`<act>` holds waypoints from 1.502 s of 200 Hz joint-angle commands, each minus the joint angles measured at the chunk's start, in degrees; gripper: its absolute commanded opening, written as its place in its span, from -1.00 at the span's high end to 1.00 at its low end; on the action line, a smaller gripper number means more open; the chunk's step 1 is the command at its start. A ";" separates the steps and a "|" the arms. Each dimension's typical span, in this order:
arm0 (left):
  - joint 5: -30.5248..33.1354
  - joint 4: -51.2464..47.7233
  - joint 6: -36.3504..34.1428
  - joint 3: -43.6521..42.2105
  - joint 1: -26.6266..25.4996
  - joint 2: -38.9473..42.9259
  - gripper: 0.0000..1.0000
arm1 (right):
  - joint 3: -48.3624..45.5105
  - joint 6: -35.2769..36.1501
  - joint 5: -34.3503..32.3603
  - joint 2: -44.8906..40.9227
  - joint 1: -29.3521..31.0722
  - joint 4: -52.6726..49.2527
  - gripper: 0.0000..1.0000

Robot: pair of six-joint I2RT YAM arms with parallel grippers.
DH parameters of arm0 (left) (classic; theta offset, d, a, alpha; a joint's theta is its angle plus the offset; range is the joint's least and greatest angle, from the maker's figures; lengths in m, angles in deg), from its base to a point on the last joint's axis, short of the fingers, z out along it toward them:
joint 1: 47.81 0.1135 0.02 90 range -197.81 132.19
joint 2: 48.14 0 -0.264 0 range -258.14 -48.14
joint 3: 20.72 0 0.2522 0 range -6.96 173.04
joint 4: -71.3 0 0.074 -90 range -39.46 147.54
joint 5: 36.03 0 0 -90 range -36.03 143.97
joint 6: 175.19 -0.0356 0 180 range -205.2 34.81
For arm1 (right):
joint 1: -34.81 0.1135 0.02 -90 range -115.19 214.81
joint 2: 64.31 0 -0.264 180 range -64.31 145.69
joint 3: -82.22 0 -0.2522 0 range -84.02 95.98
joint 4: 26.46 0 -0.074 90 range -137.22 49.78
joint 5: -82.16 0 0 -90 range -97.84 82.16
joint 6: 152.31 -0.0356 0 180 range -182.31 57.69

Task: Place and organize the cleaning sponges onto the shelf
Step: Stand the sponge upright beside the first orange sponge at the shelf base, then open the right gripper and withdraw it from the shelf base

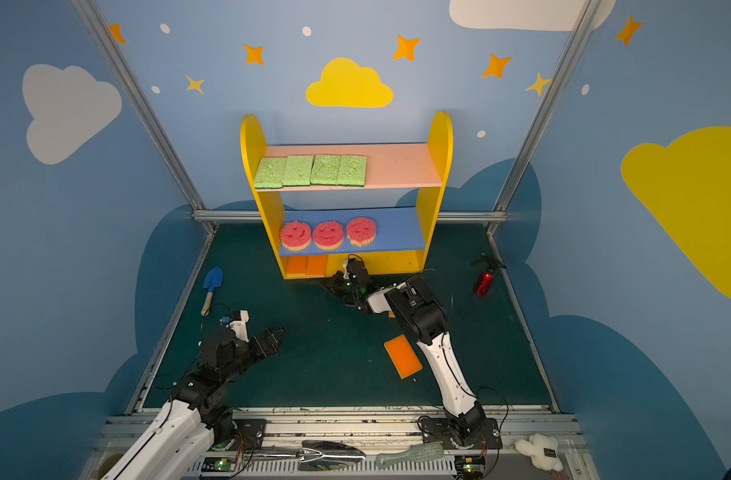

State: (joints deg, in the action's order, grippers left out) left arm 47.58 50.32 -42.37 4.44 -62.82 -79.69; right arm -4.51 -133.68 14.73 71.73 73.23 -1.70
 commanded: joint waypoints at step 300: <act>-3.25 -0.28 -2.60 1.64 0.68 -1.65 -0.99 | -9.53 -0.40 -4.16 -6.27 -0.26 4.15 0.42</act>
State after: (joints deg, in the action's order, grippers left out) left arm 46.73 49.84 -43.44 4.46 -62.42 -80.31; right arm -8.97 -137.81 10.90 69.96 72.90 2.87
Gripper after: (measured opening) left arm 0.996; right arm 0.265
